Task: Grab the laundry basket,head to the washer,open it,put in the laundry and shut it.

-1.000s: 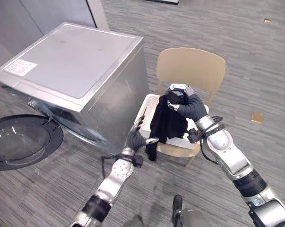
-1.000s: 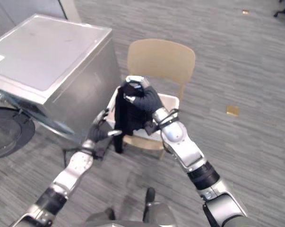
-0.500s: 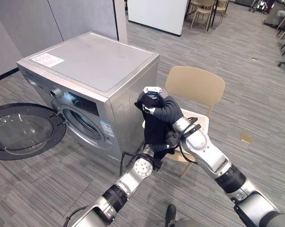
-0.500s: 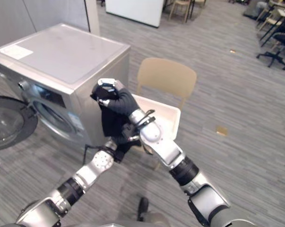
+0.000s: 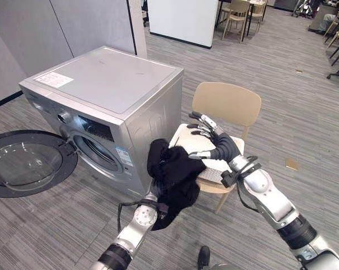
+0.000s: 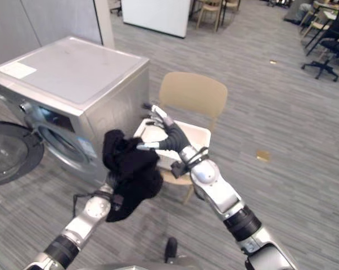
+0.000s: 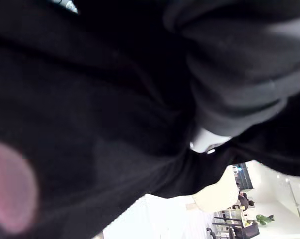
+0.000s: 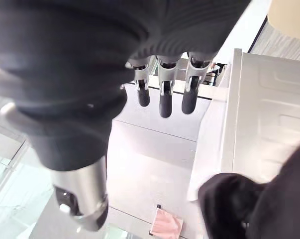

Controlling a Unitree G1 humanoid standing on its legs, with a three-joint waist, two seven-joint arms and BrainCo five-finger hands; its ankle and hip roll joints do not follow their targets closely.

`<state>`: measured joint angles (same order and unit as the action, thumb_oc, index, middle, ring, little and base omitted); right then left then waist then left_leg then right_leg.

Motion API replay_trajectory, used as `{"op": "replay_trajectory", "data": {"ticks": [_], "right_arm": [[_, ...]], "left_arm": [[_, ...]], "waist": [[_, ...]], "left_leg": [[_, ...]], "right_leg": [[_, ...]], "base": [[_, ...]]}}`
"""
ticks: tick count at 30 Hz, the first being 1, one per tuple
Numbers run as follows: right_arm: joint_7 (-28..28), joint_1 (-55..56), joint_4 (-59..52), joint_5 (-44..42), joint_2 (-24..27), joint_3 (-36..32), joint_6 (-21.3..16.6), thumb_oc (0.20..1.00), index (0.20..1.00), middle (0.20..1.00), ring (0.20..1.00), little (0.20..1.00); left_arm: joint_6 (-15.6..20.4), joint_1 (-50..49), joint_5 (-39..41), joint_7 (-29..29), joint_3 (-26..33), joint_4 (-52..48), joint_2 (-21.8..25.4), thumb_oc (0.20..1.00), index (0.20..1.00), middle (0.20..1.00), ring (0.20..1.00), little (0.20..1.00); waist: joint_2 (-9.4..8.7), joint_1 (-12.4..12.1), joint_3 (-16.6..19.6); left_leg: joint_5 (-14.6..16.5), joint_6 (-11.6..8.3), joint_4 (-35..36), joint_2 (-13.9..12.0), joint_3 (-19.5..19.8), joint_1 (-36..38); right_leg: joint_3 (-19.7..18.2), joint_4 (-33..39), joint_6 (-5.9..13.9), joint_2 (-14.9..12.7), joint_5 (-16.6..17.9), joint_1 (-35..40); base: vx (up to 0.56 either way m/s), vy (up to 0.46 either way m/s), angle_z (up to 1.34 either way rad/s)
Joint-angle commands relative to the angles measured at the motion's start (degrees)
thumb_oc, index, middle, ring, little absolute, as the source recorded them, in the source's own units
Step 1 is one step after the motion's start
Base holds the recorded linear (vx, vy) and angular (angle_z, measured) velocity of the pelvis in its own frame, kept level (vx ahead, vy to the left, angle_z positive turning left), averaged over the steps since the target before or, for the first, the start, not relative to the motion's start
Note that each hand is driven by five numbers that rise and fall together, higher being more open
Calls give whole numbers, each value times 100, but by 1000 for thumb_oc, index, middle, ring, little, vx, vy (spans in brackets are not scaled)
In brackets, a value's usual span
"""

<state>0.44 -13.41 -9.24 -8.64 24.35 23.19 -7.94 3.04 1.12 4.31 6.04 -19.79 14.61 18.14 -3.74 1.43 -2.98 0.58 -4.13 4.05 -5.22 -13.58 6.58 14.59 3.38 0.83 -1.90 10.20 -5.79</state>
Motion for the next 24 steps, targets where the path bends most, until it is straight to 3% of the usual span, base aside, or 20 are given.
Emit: {"op": "replay_trajectory", "data": {"ticks": [1, 3, 4, 9, 15, 17, 19, 21, 24], "right_arm": [[38, 1164, 511, 960, 359, -849, 178, 1000, 1000, 1000, 1000, 1000], [73, 1388, 767, 1101, 386, -932, 208, 1000, 1000, 1000, 1000, 1000], [231, 1961, 1527, 1456, 356, -1122, 352, 1000, 1000, 1000, 1000, 1000], [239, 2106, 2672, 1543, 168, -1038, 427, 1000, 1000, 1000, 1000, 1000], [170, 1852, 3456, 1674, 89, -710, 450, 1000, 1000, 1000, 1000, 1000], [49, 1611, 3742, 1687, 87, -559, 461, 1000, 1000, 1000, 1000, 1000], [-8, 1561, 3806, 1706, 118, -544, 463, 1000, 1000, 1000, 1000, 1000], [-126, 1503, 4012, 1857, 159, -495, 524, 1000, 1000, 1000, 1000, 1000], [-200, 1453, 4195, 1956, 116, -459, 574, 1000, 1000, 1000, 1000, 1000]], "left_arm": [[235, -598, 14, -93, 955, 5, 595, 200, 200, 200, 200, 200], [206, -725, -13, -114, 1132, 243, 612, 200, 200, 200, 200, 200], [120, -1048, -78, -101, 1644, 1014, 574, 200, 200, 200, 200, 200], [6, -1054, -225, 133, 1939, 2181, 507, 200, 200, 200, 200, 200], [-42, -962, -53, 319, 2096, 3062, 368, 200, 200, 200, 200, 200], [-29, -766, 10, 424, 2027, 3334, 412, 200, 200, 200, 200, 200], [-30, -703, 45, 441, 1980, 3340, 411, 200, 200, 200, 200, 200], [-61, -652, 119, 448, 1932, 3343, 380, 200, 200, 200, 200, 200], [-87, -607, 161, 484, 1889, 3479, 298, 200, 200, 200, 200, 200]], "waist": [[-43, 49, -149], [-34, 51, -171], [23, 43, -242], [50, 34, -336], [33, -72, -560], [-12, -169, -863], [-6, -175, -913], [67, -118, -936], [40, -84, -921]], "left_leg": [[91, 71, 95, 164, 32, -225], [58, 74, 95, 174, 41, -262], [61, 67, 95, 190, 89, -250], [20, 60, 95, 203, 181, -256], [-46, 82, -76, 210, 320, -429], [42, 36, -722, 203, 417, -1007], [59, 8, -925, 194, 393, -1242], [102, -72, -960, -99, -287, -1308], [-137, -153, -837, -476, -585, -1333]], "right_leg": [[-199, -22, 725, -291, -999, 753], [-182, -35, 725, -303, -991, 730], [-130, -74, 721, -312, -1049, 770], [-113, -176, 685, -312, -1131, 766], [-97, -318, 602, -308, -1237, 639], [78, -436, 543, -404, -1283, 445], [233, -463, 523, -464, -1300, 364], [721, -420, 559, -620, -1363, 372], [1042, -403, 636, -793, -1314, 494]], "base": [[-35, 15, 7], [-29, 17, 6], [-18, 15, -3], [-10, 3, 5], [-66, -22, 18], [-228, -52, 36], [-107, 6, 66], [23, 92, 127], [106, 148, 119]]}}
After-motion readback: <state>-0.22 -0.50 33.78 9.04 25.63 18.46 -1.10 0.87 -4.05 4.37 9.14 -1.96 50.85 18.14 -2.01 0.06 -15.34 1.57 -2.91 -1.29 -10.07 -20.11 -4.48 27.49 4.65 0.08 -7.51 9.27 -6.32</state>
